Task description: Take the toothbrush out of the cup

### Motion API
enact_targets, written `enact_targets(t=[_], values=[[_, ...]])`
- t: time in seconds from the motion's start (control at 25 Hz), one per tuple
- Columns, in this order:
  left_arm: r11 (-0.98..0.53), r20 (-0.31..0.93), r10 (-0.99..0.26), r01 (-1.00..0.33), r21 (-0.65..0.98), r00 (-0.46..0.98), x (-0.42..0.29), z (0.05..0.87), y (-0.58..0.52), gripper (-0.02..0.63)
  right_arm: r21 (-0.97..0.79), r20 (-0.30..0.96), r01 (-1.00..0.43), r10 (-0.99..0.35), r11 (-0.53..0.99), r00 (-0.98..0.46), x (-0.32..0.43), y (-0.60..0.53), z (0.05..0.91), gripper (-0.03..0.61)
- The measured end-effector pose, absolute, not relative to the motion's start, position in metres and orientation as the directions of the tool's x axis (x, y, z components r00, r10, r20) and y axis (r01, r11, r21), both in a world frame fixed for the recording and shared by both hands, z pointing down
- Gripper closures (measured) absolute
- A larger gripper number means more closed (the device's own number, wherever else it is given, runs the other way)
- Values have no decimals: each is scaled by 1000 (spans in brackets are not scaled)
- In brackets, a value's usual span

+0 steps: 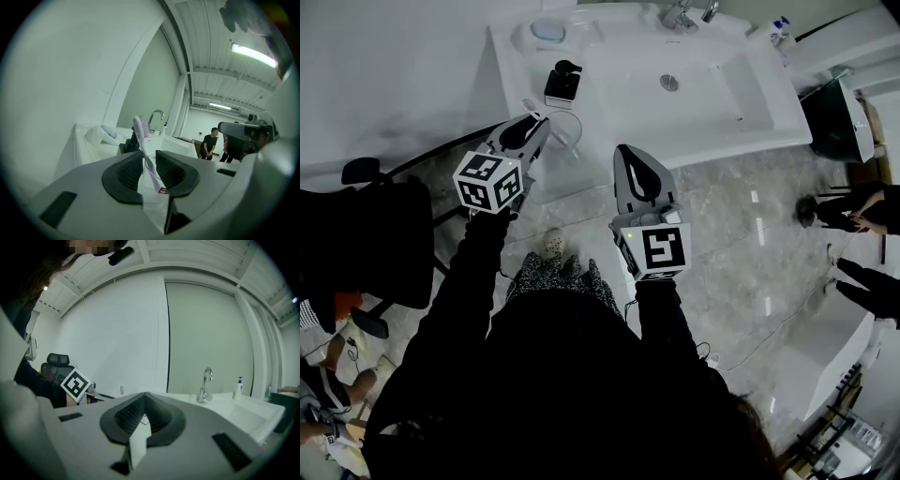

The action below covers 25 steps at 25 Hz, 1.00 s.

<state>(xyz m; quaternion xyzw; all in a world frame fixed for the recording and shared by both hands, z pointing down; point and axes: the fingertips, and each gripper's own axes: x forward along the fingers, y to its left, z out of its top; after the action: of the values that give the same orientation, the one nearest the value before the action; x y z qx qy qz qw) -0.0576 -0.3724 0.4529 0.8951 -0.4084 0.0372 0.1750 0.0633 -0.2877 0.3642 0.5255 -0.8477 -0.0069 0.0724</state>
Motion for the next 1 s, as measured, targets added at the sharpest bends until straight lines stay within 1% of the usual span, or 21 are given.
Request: enact_targets(t=[0.08, 0.4, 1.0], values=[[-610, 214, -712, -740, 284, 669, -57, 454, -372, 544, 88, 117, -889, -891, 449, -438, 63, -288, 365, 574], [-636, 187, -704, -726, 262, 685, -54, 445, -370, 571, 90, 120, -887, -889, 453, -442, 59, -287, 367, 574], [-681, 152, -689, -704, 199, 709, -49, 415, -353, 577, 86, 108, -884, -886, 460, -451, 56, -279, 363, 574]])
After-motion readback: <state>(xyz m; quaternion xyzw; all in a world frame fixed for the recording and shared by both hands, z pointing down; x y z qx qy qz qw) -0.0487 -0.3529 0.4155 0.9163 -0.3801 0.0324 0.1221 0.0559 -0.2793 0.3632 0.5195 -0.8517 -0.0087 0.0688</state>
